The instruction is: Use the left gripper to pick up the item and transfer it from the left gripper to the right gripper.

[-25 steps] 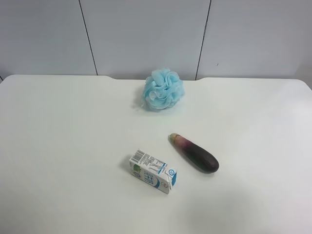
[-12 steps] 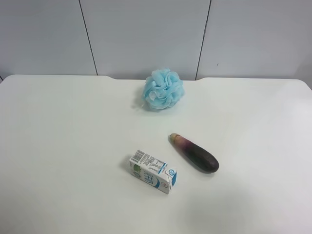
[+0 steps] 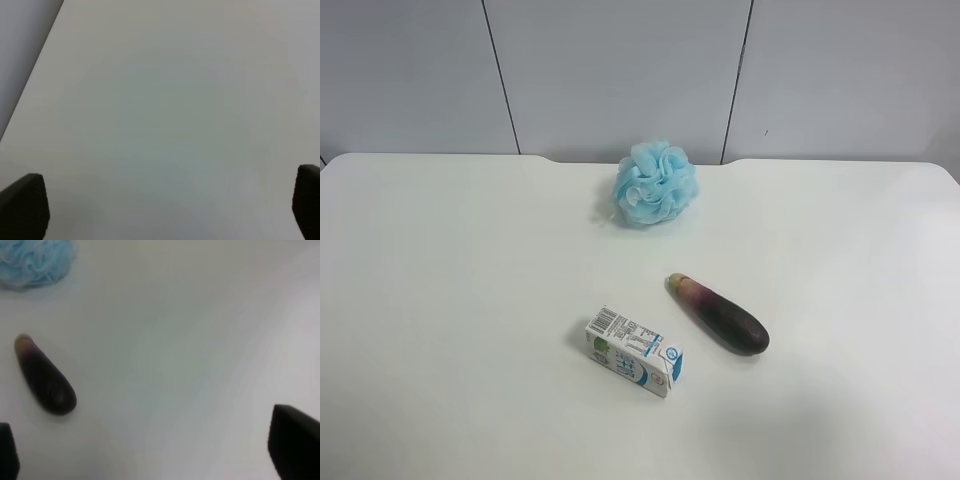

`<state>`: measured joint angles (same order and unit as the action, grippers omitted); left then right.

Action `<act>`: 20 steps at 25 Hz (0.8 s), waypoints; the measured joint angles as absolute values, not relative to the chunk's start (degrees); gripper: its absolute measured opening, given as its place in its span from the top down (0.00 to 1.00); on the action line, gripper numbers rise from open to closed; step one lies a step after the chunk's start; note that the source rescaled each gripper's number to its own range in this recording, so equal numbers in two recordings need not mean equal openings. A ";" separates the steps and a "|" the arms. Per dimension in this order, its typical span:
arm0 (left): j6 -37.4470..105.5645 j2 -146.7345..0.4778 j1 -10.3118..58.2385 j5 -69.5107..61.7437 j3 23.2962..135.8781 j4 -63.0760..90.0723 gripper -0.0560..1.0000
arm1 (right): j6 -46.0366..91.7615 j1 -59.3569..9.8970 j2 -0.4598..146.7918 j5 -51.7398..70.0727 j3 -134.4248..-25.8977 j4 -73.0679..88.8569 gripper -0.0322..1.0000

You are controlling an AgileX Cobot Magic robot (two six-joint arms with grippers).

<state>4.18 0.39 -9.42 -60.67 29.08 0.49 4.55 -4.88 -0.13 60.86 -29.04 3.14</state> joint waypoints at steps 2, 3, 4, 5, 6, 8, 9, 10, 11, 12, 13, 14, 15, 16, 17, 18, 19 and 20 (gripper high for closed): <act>4.18 0.39 -9.42 -60.67 29.08 0.49 0.01 | 4.55 -4.64 -0.13 60.86 -29.04 3.14 0.00; 4.18 0.39 -9.42 -60.67 29.08 0.49 0.01 | 4.55 -4.57 -0.13 60.86 -29.04 3.14 0.00; 4.18 0.39 -9.42 -60.67 29.08 0.49 0.01 | 4.55 -4.57 -0.13 60.86 -29.04 3.14 0.00; 4.18 0.39 -9.42 -60.67 29.08 0.49 0.01 | 4.55 -4.57 -0.13 60.86 -29.04 3.14 0.00; 4.18 0.39 -9.42 -60.67 29.08 0.49 0.01 | 4.55 -4.57 -0.13 60.86 -29.04 3.14 0.00; 4.18 0.39 -9.42 -60.67 29.08 0.49 0.01 | 4.55 -4.57 -0.13 60.86 -29.04 3.14 0.00; 4.18 0.39 -9.42 -60.67 29.08 0.49 0.01 | 4.55 -4.57 -0.13 60.86 -29.04 3.14 0.00; 4.18 0.39 -9.42 -60.67 29.08 0.49 0.01 | 4.55 -4.57 -0.13 60.86 -29.04 3.14 0.00; 4.18 0.39 -9.42 -60.67 29.08 0.49 0.01 | 4.55 -4.57 -0.13 60.86 -29.04 3.14 0.00; 4.18 0.39 -9.42 -60.67 29.08 0.49 0.01 | 4.55 -4.57 -0.13 60.86 -29.04 3.14 0.00; 4.18 0.39 -9.42 -60.67 29.08 0.49 0.01 | 4.55 -4.57 -0.13 60.86 -29.04 3.14 0.00; 4.18 0.39 -9.42 -60.67 29.08 0.49 0.01 | 4.55 -4.57 -0.13 60.86 -29.04 3.14 0.00; 4.18 0.39 -9.42 -60.67 29.08 0.49 0.01 | 4.55 -4.57 -0.13 60.86 -29.04 3.14 0.00; 4.18 0.39 -9.42 -60.67 29.08 0.49 0.01 | 4.55 -4.57 -0.13 60.86 -29.04 3.14 0.00; 4.18 0.39 -9.42 -60.67 29.08 0.49 0.01 | 4.55 -4.57 -0.13 60.86 -29.04 3.14 0.00; 4.18 0.39 -9.42 -60.67 29.08 0.49 0.01 | 4.55 -4.57 -0.13 60.86 -29.04 3.14 0.00; 4.18 0.39 -9.42 -60.67 29.08 0.49 0.01 | 4.55 -4.57 -0.13 60.86 -29.04 3.14 0.00; 4.18 0.39 -9.42 -60.67 29.08 0.49 0.01 | 4.55 -4.57 -0.13 60.86 -29.04 3.14 0.00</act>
<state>4.18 0.39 -9.42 -60.67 29.08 0.49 4.55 -4.57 -0.13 60.86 -29.04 3.14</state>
